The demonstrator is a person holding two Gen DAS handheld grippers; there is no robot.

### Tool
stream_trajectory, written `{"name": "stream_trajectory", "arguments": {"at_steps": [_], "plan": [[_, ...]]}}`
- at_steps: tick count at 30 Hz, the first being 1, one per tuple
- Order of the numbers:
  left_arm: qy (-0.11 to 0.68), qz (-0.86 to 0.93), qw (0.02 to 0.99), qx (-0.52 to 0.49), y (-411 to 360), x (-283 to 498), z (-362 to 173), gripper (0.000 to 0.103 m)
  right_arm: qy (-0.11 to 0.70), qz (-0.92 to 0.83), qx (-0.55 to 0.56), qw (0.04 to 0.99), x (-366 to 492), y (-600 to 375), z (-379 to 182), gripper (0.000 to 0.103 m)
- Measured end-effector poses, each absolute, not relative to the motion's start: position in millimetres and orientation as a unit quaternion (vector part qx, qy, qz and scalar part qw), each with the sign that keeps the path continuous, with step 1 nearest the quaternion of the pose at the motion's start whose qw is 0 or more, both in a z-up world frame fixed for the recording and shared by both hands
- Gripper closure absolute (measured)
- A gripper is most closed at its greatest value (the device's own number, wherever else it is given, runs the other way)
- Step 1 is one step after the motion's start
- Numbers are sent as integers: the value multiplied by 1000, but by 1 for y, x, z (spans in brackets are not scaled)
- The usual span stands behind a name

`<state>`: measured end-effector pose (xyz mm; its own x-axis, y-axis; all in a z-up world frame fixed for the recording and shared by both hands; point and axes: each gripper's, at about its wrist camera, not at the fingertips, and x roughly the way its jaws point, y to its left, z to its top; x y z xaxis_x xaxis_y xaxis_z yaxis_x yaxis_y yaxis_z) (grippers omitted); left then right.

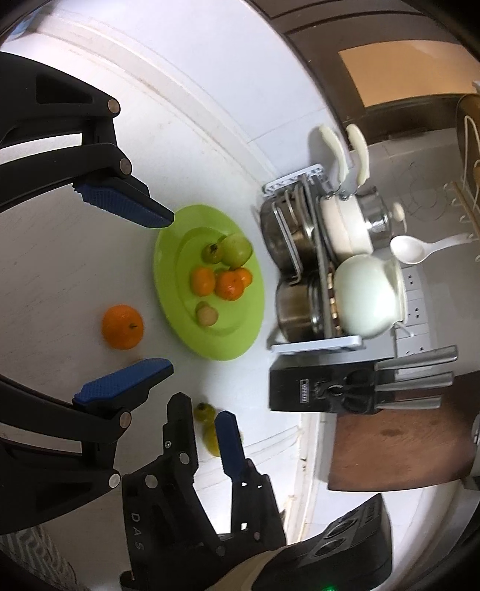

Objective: Organize fruits
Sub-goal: 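Withdraw both tools from the plate toward the remaining fruits, then grasp the stemmed orange with the left tool while the right tool grasps a brown kiwi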

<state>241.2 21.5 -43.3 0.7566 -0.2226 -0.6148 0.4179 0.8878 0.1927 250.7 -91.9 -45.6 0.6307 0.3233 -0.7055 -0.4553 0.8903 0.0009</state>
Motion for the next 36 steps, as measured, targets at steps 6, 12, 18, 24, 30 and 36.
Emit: {"name": "stream_trajectory", "arguments": {"at_steps": [6, 12, 18, 24, 30, 36], "plan": [[327, -189, 910, 171, 16, 242, -63, 30, 393, 231, -107, 884, 249, -88, -62, 58], [349, -198, 898, 182, 14, 247, -83, 30, 414, 238, -120, 870, 252, -85, -78, 58], [366, -206, 887, 192, 13, 257, -98, 30, 428, 244, -129, 861, 260, -80, -90, 58], [369, -211, 885, 192, 13, 266, -103, 31, 439, 255, -133, 851, 271, -76, -101, 58], [377, -222, 881, 182, 11, 273, -109, 35, 445, 264, -128, 846, 282, -76, -107, 58], [394, -233, 874, 164, 11, 279, -115, 47, 445, 267, -127, 846, 287, -76, -109, 58]]}}
